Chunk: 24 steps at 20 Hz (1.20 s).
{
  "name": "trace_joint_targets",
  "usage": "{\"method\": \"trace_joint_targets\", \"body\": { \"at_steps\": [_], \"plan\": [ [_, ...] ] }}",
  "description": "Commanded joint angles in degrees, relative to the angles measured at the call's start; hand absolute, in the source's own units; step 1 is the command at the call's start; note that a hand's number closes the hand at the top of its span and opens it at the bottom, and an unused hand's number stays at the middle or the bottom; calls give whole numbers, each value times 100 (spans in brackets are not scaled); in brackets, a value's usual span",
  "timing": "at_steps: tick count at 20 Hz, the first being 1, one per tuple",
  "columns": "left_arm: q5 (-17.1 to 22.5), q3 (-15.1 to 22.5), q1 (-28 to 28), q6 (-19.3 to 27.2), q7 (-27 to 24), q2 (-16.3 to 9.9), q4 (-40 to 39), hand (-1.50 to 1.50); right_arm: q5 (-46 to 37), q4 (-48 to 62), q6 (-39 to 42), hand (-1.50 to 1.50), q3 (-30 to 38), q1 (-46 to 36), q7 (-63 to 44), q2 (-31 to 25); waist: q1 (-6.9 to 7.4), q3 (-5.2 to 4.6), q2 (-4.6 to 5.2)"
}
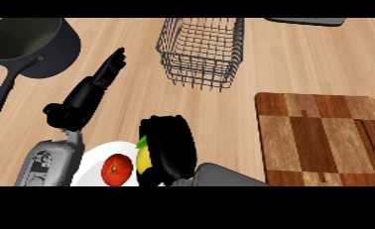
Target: Pick the lemon from the cutting board and place it in the basket
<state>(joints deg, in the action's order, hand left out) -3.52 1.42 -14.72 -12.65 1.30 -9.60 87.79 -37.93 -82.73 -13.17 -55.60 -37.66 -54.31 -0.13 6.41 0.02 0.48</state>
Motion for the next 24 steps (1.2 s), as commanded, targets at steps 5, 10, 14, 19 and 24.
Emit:
{"method": "trace_joint_targets", "body": {
  "at_steps": [5,10,14,19,24],
  "plan": [
    [-2,-77,12,24,-22,-7,-174,0,-67,-1022,-1974,150,-260,-1212,-837,13,-201,-13,-87],
    [132,-340,7,-54,-6,-212,-177,0,-139,-1133,-2343,150,-116,-1923,-1754,12,-332,-19,-112],
    [150,-268,280,-91,-83,-155,-39,0,-147,-881,-2095,150,40,-2514,-2353,11,-348,-23,-141],
    [9,-171,288,30,-161,-49,-29,0,-81,-51,-1828,150,505,-3391,-2501,10,-340,-25,-101],
    [-159,-71,255,103,-168,-27,-14,0,144,684,-1992,150,954,-3899,-2474,10,-333,-23,-71]
  ]
}}
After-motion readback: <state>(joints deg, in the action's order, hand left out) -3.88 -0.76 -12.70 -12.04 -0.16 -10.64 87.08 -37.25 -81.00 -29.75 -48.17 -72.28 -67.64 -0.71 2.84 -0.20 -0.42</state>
